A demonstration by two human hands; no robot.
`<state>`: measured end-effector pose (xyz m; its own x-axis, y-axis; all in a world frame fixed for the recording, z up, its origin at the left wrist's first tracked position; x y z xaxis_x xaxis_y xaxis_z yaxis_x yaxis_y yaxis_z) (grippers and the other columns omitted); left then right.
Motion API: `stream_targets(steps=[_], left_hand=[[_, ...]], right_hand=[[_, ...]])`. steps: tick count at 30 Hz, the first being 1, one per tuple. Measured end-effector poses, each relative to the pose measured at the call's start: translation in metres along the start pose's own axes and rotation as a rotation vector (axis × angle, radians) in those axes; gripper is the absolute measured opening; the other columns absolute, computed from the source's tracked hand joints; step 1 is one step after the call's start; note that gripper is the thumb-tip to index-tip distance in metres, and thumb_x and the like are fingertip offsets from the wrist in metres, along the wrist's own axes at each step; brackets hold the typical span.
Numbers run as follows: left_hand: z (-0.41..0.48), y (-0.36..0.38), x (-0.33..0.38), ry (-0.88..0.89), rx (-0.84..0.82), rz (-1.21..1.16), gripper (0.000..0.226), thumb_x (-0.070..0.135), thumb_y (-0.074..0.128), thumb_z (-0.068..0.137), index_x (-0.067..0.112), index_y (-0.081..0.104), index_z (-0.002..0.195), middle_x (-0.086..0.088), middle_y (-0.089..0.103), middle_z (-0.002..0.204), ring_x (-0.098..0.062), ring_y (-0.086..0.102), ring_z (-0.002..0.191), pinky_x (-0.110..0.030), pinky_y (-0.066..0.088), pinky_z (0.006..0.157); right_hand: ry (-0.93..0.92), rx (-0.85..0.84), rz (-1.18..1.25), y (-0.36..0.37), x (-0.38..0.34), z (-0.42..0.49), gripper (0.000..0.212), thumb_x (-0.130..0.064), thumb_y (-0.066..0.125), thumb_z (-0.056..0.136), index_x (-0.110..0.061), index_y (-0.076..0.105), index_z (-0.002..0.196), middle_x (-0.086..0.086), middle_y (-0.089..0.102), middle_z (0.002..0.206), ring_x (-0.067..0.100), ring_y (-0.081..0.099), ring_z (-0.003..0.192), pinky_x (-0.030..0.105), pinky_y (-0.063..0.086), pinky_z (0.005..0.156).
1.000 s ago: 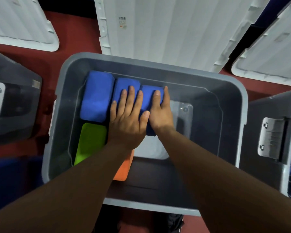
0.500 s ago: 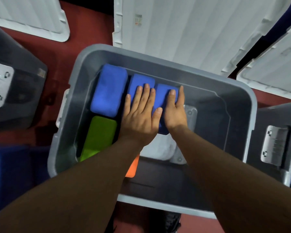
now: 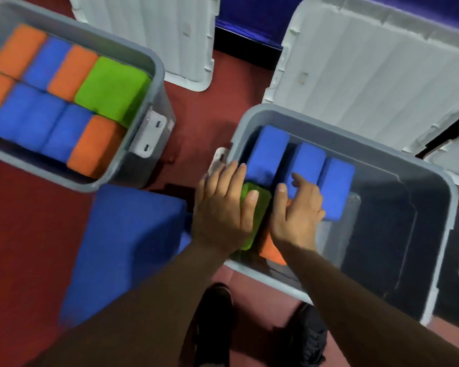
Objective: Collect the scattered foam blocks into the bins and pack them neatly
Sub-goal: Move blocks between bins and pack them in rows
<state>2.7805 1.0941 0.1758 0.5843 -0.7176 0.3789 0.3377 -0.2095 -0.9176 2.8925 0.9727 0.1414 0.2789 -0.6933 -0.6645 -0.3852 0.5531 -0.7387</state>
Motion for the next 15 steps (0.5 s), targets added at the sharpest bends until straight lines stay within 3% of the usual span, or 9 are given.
stream_targets(steps=[5, 7, 9, 12, 15], left_hand=[[-0.021, -0.078, -0.05, -0.005, 0.216, 0.014, 0.053, 0.035, 0.036, 0.104, -0.001, 0.059, 0.136, -0.017, 0.058, 0.14, -0.037, 0.057, 0.126, -0.053, 0.043, 0.104], [-0.035, -0.103, -0.072, -0.069, 0.237, 0.005, 0.052, 0.034, 0.037, 0.104, -0.001, 0.058, 0.137, -0.018, 0.057, 0.142, -0.037, 0.054, 0.129, -0.053, 0.04, 0.107], [-0.053, -0.117, -0.102, -0.184, 0.171, 0.022, 0.057, 0.041, 0.033, 0.104, 0.003, 0.054, 0.141, -0.016, 0.053, 0.146, -0.034, 0.047, 0.136, -0.051, 0.034, 0.113], [-0.086, -0.124, -0.152, -0.412, 0.055, 0.059, 0.066, 0.054, 0.023, 0.103, 0.013, 0.044, 0.15, -0.014, 0.042, 0.156, -0.033, 0.037, 0.144, -0.055, 0.032, 0.114], [-0.12, -0.109, -0.175, -0.558, -0.132, 0.033, 0.078, 0.072, 0.011, 0.095, 0.031, 0.019, 0.16, -0.009, 0.03, 0.163, -0.031, 0.036, 0.145, -0.055, 0.037, 0.111]], right_hand=[[-0.085, -0.166, 0.191, 0.072, -0.088, -0.068, 0.044, -0.041, 0.043, 0.103, -0.013, 0.052, 0.135, 0.006, 0.058, 0.121, 0.025, 0.053, 0.114, 0.045, 0.041, 0.101], [-0.056, -0.23, 0.256, 0.097, -0.108, -0.095, 0.049, -0.048, 0.039, 0.104, -0.012, 0.055, 0.134, 0.006, 0.06, 0.123, 0.025, 0.055, 0.115, 0.048, 0.044, 0.102], [0.037, -0.279, 0.349, 0.112, -0.119, -0.119, 0.061, -0.058, 0.037, 0.104, -0.015, 0.048, 0.145, 0.003, 0.054, 0.138, 0.018, 0.051, 0.128, 0.044, 0.04, 0.111], [0.184, -0.329, 0.456, 0.122, -0.12, -0.144, 0.062, -0.054, 0.039, 0.104, -0.026, 0.031, 0.159, -0.003, 0.04, 0.156, 0.008, 0.037, 0.142, 0.034, 0.03, 0.12], [0.23, -0.376, 0.506, 0.124, -0.114, -0.157, 0.059, -0.057, 0.037, 0.104, -0.038, 0.026, 0.159, -0.016, 0.035, 0.16, 0.004, 0.033, 0.146, 0.033, 0.03, 0.121]])
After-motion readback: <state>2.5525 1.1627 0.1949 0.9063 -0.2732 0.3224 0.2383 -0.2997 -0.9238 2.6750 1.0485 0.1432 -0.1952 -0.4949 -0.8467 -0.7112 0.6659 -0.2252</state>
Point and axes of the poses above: each hand's wrist, its own z-axis towards the middle knuckle, its own y-axis out of the palm, x = y × z, the point moved 8 cm from there along z, towards the middle knuckle
